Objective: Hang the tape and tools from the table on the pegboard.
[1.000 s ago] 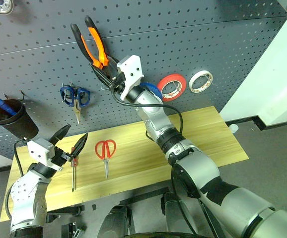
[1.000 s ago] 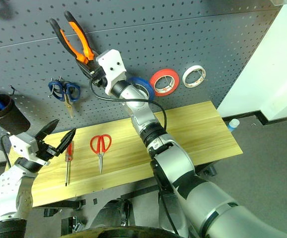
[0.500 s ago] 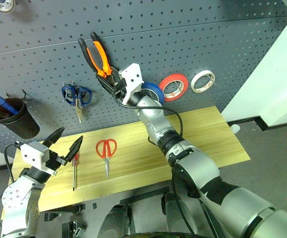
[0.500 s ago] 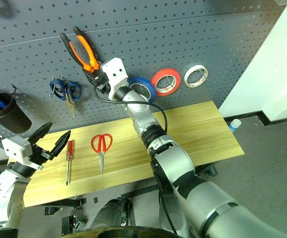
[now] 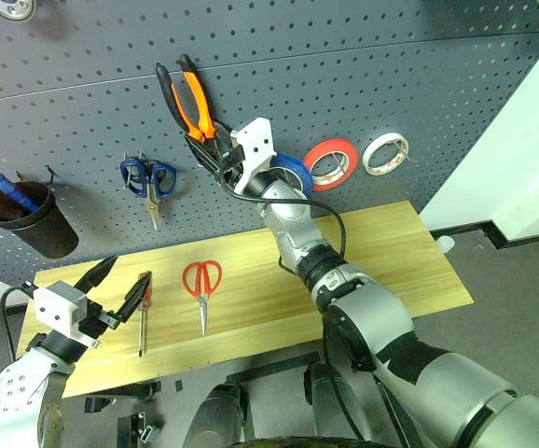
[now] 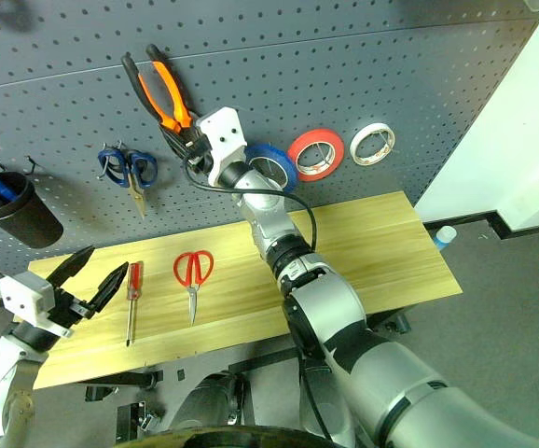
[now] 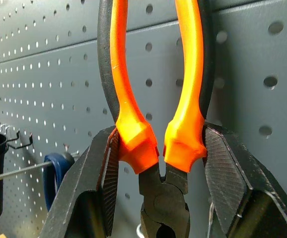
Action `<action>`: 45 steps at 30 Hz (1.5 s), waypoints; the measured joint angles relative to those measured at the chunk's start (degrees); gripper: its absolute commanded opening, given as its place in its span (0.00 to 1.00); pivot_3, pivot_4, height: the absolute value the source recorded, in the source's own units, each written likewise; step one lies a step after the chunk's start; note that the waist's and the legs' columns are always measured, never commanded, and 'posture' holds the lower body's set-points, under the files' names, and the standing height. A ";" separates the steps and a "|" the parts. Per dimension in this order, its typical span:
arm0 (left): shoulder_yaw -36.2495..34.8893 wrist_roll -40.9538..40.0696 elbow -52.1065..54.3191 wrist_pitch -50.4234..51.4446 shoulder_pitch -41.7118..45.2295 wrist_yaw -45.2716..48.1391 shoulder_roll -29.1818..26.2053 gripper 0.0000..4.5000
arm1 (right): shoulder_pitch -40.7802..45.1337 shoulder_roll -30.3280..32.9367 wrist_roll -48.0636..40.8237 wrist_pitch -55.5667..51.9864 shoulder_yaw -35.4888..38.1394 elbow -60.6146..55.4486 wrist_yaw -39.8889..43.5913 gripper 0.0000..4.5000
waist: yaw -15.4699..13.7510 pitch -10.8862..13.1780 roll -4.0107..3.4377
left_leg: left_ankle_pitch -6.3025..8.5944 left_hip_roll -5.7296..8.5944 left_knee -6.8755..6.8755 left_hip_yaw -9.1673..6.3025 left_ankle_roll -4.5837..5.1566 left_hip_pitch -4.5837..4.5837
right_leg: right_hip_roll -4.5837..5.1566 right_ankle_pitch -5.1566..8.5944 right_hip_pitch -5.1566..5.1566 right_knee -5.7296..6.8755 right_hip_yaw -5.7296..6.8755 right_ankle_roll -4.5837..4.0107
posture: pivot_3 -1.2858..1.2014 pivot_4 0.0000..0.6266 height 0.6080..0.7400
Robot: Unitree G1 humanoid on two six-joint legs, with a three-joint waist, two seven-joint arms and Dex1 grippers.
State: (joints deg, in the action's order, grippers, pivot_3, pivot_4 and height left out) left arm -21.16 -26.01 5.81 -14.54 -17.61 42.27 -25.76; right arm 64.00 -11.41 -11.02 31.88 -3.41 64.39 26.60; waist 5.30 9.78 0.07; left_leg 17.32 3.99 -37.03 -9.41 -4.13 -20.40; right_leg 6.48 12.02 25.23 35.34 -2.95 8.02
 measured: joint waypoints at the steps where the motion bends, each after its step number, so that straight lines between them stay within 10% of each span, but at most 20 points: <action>1: -0.01 0.00 0.00 -0.04 -0.05 0.08 0.01 0.80 | 0.25 -0.06 -0.01 0.01 0.25 0.15 -0.04 0.47 | -0.01 0.00 0.00 | 0.00 0.00 0.00 0.00 0.00 0.00 | 0.00 0.00 0.00 0.00 0.00 0.00 | 0.54 0.25 0.98; 45: 0.13 -0.26 -6.24 -4.91 0.12 5.66 1.59 0.80 | 4.34 -1.21 5.91 3.04 3.78 7.33 -5.48 0.47 | -1.37 -0.02 0.03 | 0.00 0.00 0.02 0.00 0.00 0.01 | -0.02 0.00 -0.01 -0.03 0.00 -0.01 | 0.54 0.24 0.98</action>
State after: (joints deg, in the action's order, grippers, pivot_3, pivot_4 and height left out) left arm -21.03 -26.27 -0.43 -19.45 -17.49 47.93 -24.17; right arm 68.34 -12.61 -5.11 34.93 0.36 71.72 21.12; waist 3.93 9.75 0.11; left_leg 17.32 3.99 -37.01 -9.41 -4.13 -20.39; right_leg 6.47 12.02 25.22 35.31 -2.94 8.02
